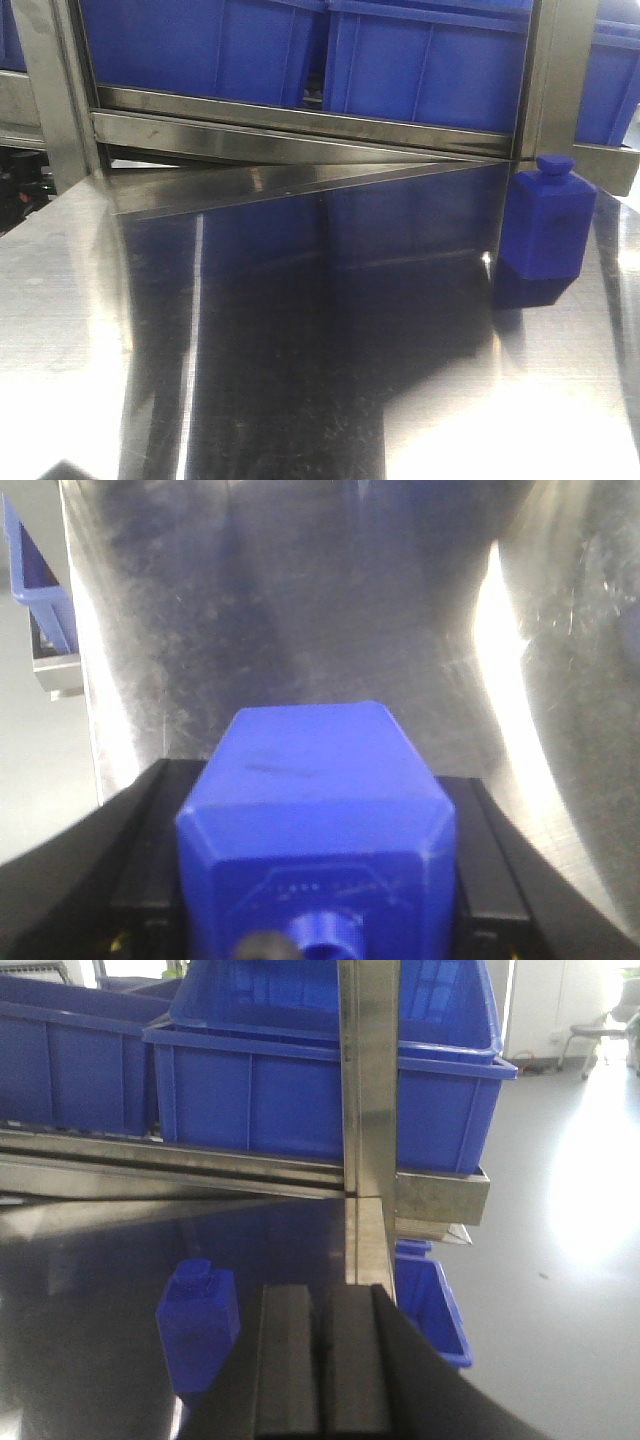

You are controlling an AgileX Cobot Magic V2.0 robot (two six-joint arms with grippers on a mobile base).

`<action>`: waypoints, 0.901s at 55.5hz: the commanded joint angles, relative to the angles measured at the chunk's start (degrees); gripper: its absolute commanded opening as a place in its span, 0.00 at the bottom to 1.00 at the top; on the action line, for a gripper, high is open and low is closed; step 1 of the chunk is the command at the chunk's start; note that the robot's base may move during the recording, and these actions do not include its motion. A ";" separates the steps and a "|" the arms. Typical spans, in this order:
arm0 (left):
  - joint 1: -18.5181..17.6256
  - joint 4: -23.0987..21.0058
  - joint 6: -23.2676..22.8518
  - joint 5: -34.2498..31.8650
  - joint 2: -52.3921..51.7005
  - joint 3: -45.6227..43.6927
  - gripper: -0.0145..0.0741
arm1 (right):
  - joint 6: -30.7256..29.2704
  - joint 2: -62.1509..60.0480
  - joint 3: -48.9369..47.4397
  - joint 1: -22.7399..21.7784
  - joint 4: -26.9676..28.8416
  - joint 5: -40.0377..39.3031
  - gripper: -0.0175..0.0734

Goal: Pick and sort blue part to right shelf

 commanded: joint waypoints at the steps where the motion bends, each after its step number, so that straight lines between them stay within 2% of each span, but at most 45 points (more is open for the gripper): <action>1: -0.37 -0.43 0.00 -4.58 -1.22 -1.53 0.55 | -0.20 5.63 -8.63 -0.16 -0.97 3.38 0.25; 5: -0.37 -0.43 0.30 -4.58 -2.57 -1.53 0.55 | -1.64 11.29 -14.51 -0.16 -0.76 9.43 0.26; 10: -0.37 -0.20 1.50 -4.82 -4.85 -1.53 0.54 | -3.96 17.92 -21.06 -0.16 0.47 15.25 0.33; 14: -0.37 1.01 1.79 -4.94 -7.29 -1.53 0.54 | -6.82 23.43 -26.29 -0.16 2.77 20.48 0.43; 18: -0.37 2.67 1.79 -5.09 -9.96 -1.48 0.54 | -10.08 28.43 -31.30 -0.02 6.07 25.30 0.58; 23: -0.37 4.47 1.79 -5.09 -13.14 -1.35 0.54 | -12.50 33.53 -35.28 0.81 9.25 28.47 0.72; 27: -0.37 5.74 1.79 -5.56 -15.64 -0.83 0.54 | -12.73 36.97 -37.47 1.78 11.08 29.36 0.79; 39: -0.37 6.21 1.79 -8.23 -22.96 3.33 0.54 | -13.44 44.07 -40.89 5.53 12.45 25.83 0.81; 50: -0.37 6.21 1.79 -8.61 -27.38 6.31 0.54 | -15.69 53.73 -47.65 9.45 12.39 31.01 0.88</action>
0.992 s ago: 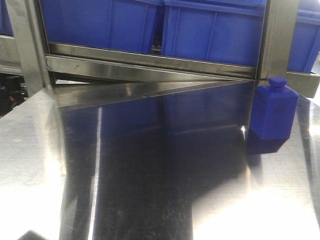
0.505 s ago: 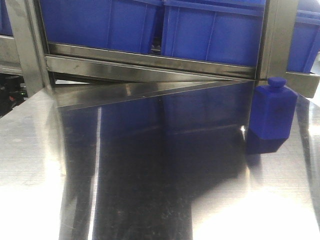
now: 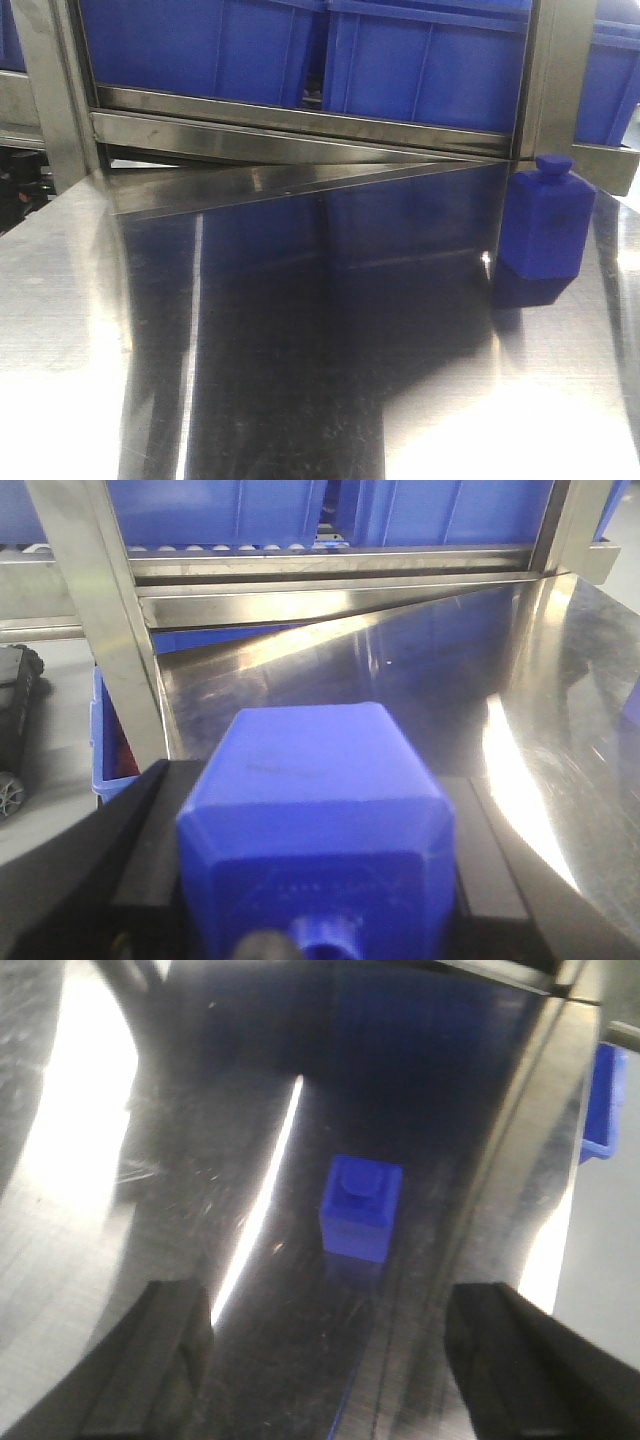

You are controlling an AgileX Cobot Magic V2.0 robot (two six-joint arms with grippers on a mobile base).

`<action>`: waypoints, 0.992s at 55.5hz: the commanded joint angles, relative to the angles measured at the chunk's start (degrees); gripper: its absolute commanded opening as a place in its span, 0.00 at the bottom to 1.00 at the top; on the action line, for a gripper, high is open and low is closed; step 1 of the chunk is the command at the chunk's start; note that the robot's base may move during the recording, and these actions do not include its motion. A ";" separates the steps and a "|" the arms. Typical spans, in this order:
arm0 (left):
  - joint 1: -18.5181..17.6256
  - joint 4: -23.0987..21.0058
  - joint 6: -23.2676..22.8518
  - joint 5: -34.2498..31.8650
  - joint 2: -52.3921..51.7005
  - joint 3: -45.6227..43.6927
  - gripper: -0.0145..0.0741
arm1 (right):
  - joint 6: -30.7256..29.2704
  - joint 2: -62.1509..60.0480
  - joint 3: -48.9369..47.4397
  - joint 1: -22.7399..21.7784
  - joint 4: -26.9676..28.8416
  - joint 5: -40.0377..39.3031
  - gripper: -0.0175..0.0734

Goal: Pick and sort blue part to right shelf

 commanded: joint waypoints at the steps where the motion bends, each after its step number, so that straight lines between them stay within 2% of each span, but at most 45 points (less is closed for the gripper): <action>1: -0.37 0.49 -0.01 -5.64 -0.86 -0.72 0.54 | -1.37 5.30 -5.48 1.69 1.14 -0.39 0.88; 8: -0.37 0.39 -0.01 -5.77 -0.95 -0.61 0.54 | -1.37 14.19 -12.01 3.52 0.84 5.59 0.88; 14: -0.37 0.39 -0.01 -5.85 -0.95 -0.61 0.54 | -0.95 22.23 -17.52 4.82 -1.54 9.96 0.88; 27: -0.37 0.39 -0.01 -5.85 -0.95 -0.61 0.54 | 8.19 35.58 -27.81 4.90 -10.32 17.89 0.88; 31: -0.37 0.39 -0.01 -5.85 -0.95 -0.61 0.54 | 9.48 37.67 -28.48 4.90 -11.56 17.49 0.88; 55: -0.37 0.39 -0.01 -5.85 -0.95 -0.61 0.54 | 9.48 47.81 -28.53 4.90 -11.09 13.61 0.88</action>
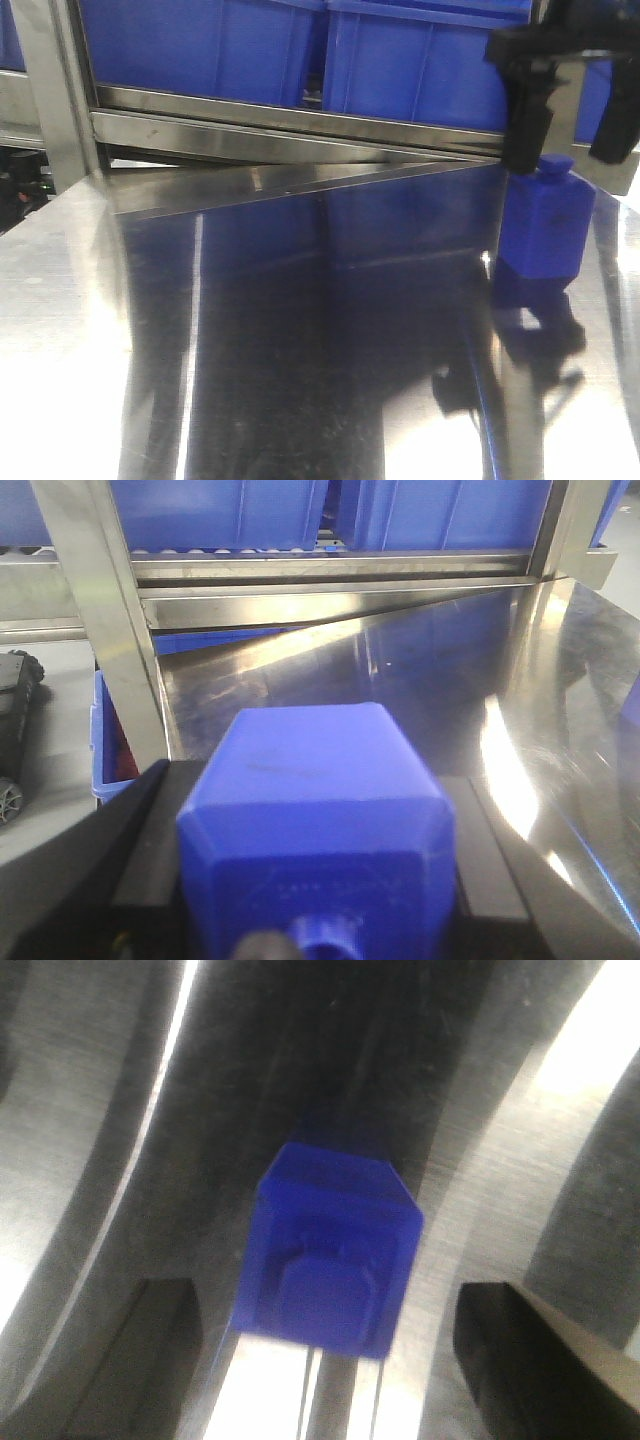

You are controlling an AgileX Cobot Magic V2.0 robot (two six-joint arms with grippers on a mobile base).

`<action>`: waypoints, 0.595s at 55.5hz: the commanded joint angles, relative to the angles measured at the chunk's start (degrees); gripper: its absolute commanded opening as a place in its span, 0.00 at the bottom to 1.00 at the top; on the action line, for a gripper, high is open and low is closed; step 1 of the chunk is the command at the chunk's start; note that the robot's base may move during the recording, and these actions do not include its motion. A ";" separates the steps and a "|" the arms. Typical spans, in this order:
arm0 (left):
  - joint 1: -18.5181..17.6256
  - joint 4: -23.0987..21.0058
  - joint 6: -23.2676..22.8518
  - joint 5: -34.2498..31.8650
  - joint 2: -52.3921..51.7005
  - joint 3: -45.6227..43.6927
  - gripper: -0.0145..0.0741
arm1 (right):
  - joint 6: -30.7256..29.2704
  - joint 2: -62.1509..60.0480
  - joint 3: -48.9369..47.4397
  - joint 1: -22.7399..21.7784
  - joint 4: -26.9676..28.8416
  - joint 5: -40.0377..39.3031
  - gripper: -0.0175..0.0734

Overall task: Pick and sort blue part to right shelf
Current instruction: 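Lower the right gripper onto the other blue part and grasp it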

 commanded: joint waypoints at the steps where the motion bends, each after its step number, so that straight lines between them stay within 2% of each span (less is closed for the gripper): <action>1: -0.37 0.39 -0.01 -5.72 0.38 -1.54 0.54 | 0.16 -0.14 -1.91 -0.09 -0.27 -1.50 0.88; 11: -0.37 0.39 -0.01 -5.72 0.38 -1.54 0.54 | 0.16 3.81 -1.91 -0.09 -0.27 -1.77 0.85; 15: -0.37 0.39 -0.01 -5.72 0.38 -1.54 0.54 | 0.16 4.71 -1.91 -0.09 -0.27 -1.77 0.77; 24: -0.37 0.39 -0.39 -4.79 0.38 -1.54 0.54 | 0.16 4.67 -1.91 -0.09 -0.27 -2.41 0.46; 28: -0.37 0.53 -0.39 -3.69 0.38 -1.54 0.54 | 0.16 4.47 -1.91 -0.09 -0.27 -2.52 0.39; 33: -0.37 2.33 -0.48 -1.59 -0.36 -1.37 0.54 | 0.16 4.40 -1.91 -0.09 -0.27 -2.59 0.38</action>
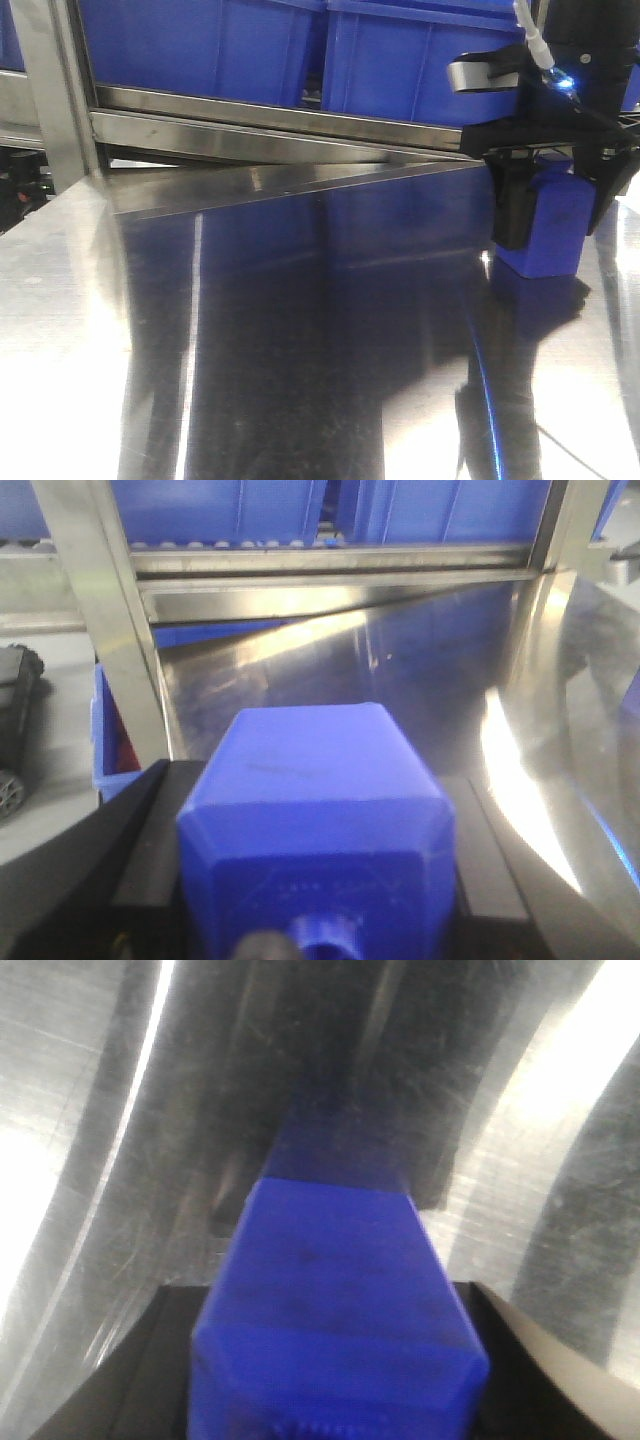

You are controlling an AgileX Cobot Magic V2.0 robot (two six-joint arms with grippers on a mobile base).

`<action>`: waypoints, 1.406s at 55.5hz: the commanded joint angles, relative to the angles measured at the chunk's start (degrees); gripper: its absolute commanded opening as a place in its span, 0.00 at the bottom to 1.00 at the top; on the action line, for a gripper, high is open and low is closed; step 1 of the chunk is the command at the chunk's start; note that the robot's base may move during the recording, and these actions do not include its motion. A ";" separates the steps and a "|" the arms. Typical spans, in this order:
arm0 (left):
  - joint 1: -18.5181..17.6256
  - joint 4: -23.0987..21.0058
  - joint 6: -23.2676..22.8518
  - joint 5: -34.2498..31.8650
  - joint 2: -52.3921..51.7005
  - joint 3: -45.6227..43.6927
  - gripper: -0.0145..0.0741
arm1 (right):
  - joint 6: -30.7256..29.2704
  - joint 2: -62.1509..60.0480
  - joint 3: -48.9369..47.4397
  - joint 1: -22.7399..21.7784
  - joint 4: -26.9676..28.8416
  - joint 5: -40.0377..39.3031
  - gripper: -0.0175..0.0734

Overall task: Pick and sort blue part to right shelf
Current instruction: 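Lower the right gripper onto the other blue part and grasp it, then lift the blue part with the right gripper off the table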

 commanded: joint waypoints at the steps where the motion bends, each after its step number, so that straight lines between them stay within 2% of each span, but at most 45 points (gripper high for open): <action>1: -0.37 2.43 -0.48 -2.71 -0.44 -1.14 0.54 | 0.03 -3.21 -1.77 -0.09 -0.17 -0.84 0.38; 6: -0.37 5.09 -1.93 -2.35 -3.19 0.09 0.54 | 0.03 -3.21 -1.77 -0.09 -0.17 -0.43 0.38; 10: -0.37 8.45 -5.66 -2.23 -7.30 1.78 0.54 | 0.03 -3.26 -1.77 -0.09 -0.17 -0.23 0.38; 15: -0.37 11.22 -8.09 -0.79 -13.17 4.02 0.54 | 0.03 -3.83 -1.77 -0.09 -0.17 -0.24 0.38; 26: -0.37 11.23 -8.90 2.77 -23.57 7.20 0.54 | 0.03 -7.76 0.41 -0.09 -0.17 -2.50 0.38; 32: -0.37 11.62 -9.15 5.67 -23.33 7.87 0.54 | 0.03 -11.91 4.07 -0.09 -0.22 -5.38 0.38; 52: -0.37 12.97 -9.15 1.24 -23.36 8.76 0.54 | 0.03 -32.17 24.92 -0.14 -0.52 -19.41 0.38; 64: -0.37 13.76 -9.15 0.71 -23.36 8.76 0.54 | -0.02 -49.24 39.53 -0.14 -0.88 -28.83 0.38; 78: -0.37 13.90 -9.15 0.71 -23.36 8.76 0.54 | -0.02 -69.81 52.27 -0.14 -2.41 -33.66 0.38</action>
